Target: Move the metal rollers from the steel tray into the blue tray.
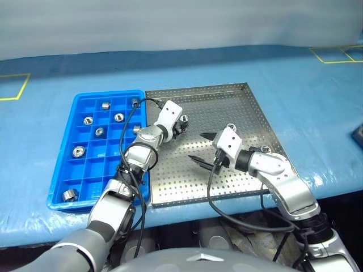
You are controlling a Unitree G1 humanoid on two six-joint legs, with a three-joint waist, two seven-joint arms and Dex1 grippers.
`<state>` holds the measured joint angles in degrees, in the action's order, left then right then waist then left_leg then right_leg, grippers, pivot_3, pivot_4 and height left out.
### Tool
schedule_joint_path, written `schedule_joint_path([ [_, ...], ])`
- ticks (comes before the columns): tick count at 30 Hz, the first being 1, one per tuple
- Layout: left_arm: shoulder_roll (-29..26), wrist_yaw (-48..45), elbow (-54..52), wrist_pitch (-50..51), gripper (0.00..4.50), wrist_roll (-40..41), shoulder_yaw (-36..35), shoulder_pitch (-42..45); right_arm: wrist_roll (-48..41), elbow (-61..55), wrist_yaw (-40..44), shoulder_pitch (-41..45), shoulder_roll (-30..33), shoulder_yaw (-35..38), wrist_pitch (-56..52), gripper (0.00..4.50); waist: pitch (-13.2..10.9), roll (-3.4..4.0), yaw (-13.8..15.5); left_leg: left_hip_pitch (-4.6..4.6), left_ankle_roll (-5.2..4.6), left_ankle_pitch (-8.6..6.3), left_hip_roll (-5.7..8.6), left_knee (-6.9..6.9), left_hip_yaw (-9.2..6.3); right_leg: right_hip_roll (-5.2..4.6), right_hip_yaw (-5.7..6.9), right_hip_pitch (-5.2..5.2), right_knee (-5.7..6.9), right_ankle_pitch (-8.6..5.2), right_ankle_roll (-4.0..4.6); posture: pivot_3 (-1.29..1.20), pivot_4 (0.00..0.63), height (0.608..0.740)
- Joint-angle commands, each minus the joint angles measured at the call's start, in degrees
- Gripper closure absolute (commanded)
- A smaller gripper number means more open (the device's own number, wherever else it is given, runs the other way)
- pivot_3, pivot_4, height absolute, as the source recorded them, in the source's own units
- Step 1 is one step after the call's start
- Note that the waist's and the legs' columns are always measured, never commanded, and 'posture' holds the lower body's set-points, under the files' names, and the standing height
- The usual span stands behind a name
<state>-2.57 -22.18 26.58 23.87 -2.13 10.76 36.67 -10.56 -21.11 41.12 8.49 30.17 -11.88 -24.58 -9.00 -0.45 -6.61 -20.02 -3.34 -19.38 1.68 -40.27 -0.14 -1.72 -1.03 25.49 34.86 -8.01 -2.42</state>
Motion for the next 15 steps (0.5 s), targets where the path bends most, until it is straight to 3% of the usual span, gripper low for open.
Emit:
schedule_joint_path([
  [1, -0.19, -1.74, -1.69, 0.36, 1.41, -0.27, 1.38, 0.91, 0.0, -1.18, 0.03, 0.51, -0.03, 0.51, 1.24, 0.27, 0.0, 0.0, 0.03, 0.0, 0.01, 0.01, 0.01, 0.0, 0.0, -0.01, 0.0, 0.0, 0.0, 0.0, 0.0, -0.22, 0.15, 0.74],
  [6, 0.78, 1.45, 0.02, -1.84, 0.04, -0.06, -0.42, 2.36, 0.11, -1.57, -0.25, -0.06, -0.02, 0.84, 1.26, 0.27, 0.0, 0.0, 0.0, -0.01, 0.11, 0.05, 0.02, 0.01, 0.01, -0.34, 0.02, 0.01, -0.02, 0.0, 0.0, -0.24, 0.15, 0.74],
  [15, 1.56, 4.15, 9.75, -5.27, 0.04, -0.01, -2.28, 7.24, 0.28, -1.72, -0.5, -0.47, -0.24, 0.88, 1.44, 0.27, 0.0, 0.0, -0.14, 0.0, 0.03, 0.01, 0.09, 0.02, 0.01, -0.37, 0.07, 0.02, -0.01, 0.0, 0.0, -0.24, 0.15, 0.74],
])
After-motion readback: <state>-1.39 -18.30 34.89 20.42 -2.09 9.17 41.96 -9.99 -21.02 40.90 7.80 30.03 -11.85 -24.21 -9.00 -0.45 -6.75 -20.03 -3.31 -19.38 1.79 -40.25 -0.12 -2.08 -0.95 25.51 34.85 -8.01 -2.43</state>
